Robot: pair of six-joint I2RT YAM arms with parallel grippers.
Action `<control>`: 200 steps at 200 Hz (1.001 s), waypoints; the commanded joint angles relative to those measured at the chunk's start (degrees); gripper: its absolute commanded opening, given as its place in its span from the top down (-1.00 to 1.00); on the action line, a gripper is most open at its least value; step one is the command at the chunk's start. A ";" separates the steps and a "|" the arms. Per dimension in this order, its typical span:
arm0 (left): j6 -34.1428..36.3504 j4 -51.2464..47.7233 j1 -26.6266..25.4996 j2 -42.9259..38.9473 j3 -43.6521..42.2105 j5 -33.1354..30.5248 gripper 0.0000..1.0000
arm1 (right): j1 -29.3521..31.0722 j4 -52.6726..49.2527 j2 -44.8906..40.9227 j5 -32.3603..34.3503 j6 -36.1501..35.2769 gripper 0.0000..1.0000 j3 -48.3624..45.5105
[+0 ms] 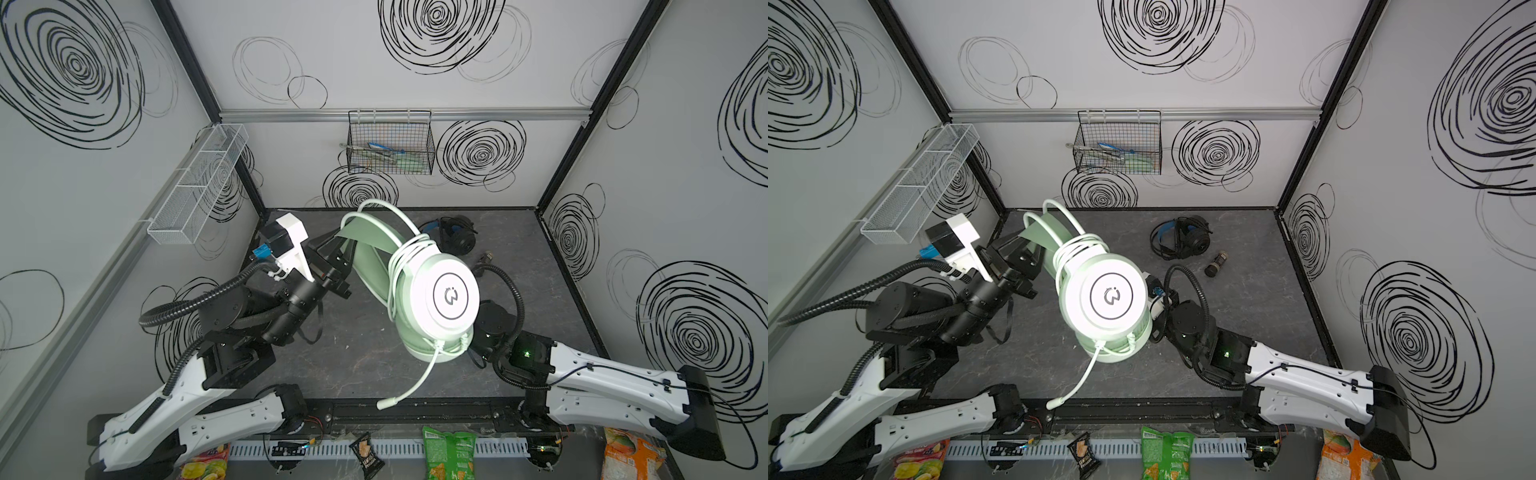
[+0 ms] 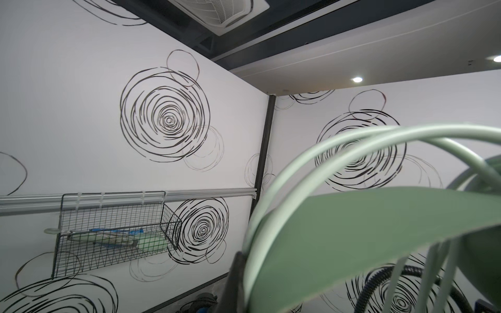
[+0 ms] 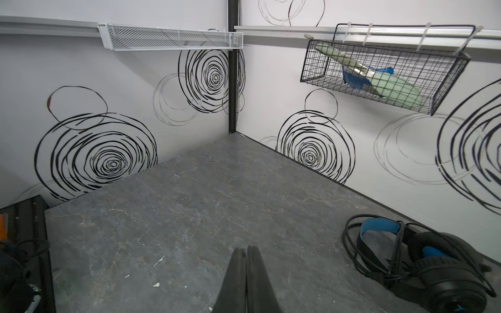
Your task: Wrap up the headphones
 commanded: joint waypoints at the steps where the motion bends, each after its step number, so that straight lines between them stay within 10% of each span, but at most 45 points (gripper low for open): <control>1: -5.39 12.12 -0.09 0.15 1.52 -10.80 1.00 | 1.87 2.75 2.22 0.75 3.43 1.00 -0.86; 200: 3.05 9.11 19.02 12.92 -7.34 -22.13 1.00 | 22.09 -11.02 27.57 32.34 0.57 1.00 17.39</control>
